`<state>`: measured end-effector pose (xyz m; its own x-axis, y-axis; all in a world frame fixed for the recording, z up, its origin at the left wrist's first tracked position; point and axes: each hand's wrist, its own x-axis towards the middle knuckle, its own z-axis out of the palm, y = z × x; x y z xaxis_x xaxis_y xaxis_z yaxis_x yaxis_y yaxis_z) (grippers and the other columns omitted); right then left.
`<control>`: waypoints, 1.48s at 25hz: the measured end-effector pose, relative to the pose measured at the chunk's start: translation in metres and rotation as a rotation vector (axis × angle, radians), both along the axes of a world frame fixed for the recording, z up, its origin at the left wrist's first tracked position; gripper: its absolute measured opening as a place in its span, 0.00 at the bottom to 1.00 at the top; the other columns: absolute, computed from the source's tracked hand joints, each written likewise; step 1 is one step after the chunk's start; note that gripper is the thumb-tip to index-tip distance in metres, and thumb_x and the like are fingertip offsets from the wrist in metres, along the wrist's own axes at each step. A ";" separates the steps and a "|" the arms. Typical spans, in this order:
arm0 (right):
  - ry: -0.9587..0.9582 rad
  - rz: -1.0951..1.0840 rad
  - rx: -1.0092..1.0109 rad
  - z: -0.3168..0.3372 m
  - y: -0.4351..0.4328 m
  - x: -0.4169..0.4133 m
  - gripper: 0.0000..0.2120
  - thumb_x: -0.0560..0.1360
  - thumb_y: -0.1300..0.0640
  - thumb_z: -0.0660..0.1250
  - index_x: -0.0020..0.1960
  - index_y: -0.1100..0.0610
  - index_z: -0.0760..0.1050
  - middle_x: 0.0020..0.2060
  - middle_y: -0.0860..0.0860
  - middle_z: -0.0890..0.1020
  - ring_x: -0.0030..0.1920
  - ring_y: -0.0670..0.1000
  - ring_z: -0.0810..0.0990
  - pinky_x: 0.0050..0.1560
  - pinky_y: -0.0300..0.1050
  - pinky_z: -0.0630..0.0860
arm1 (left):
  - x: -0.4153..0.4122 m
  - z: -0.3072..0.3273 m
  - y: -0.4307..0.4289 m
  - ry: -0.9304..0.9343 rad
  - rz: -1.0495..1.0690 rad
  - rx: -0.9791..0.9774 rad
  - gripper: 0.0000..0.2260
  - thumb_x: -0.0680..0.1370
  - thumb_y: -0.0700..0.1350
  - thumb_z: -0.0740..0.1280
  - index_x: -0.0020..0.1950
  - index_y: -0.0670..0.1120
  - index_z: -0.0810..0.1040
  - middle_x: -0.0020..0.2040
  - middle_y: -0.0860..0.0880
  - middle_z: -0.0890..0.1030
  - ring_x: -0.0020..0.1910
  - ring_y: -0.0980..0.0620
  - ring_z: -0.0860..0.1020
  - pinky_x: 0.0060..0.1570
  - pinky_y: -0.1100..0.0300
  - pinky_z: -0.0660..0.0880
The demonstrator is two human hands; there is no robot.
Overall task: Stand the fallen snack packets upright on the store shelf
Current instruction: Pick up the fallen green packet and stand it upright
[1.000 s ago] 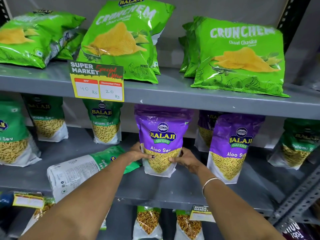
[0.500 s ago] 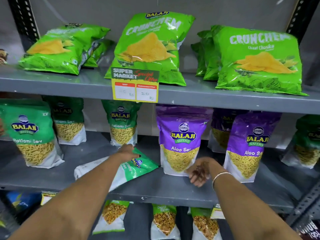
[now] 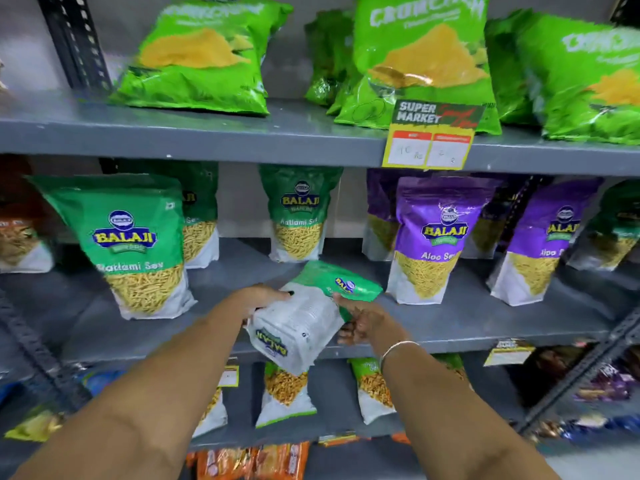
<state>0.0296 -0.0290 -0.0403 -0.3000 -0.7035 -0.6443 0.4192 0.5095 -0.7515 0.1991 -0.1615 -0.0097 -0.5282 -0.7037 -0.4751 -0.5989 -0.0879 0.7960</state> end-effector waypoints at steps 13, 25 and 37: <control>0.514 -0.159 -0.405 0.095 -0.030 -0.001 0.13 0.65 0.72 0.73 0.47 0.65 0.77 0.35 0.52 0.82 0.29 0.45 0.81 0.26 0.33 0.76 | -0.006 0.048 0.000 0.111 -0.008 -0.185 0.29 0.66 0.36 0.75 0.66 0.37 0.72 0.67 0.42 0.75 0.66 0.45 0.73 0.62 0.59 0.70; 0.654 0.020 -0.176 0.074 -0.043 -0.008 0.36 0.67 0.53 0.75 0.66 0.63 0.60 0.61 0.56 0.75 0.60 0.56 0.77 0.59 0.53 0.76 | -0.013 0.022 -0.011 0.047 0.129 -0.390 0.32 0.64 0.33 0.74 0.67 0.41 0.70 0.63 0.44 0.77 0.63 0.44 0.74 0.56 0.58 0.72; 0.559 0.262 -0.112 0.053 -0.044 -0.008 0.16 0.73 0.68 0.60 0.55 0.52 0.65 0.48 0.53 0.70 0.40 0.48 0.69 0.36 0.41 0.67 | -0.004 0.028 -0.019 -0.022 -0.116 -0.217 0.18 0.74 0.34 0.66 0.63 0.44 0.74 0.55 0.42 0.80 0.49 0.50 0.74 0.45 0.63 0.69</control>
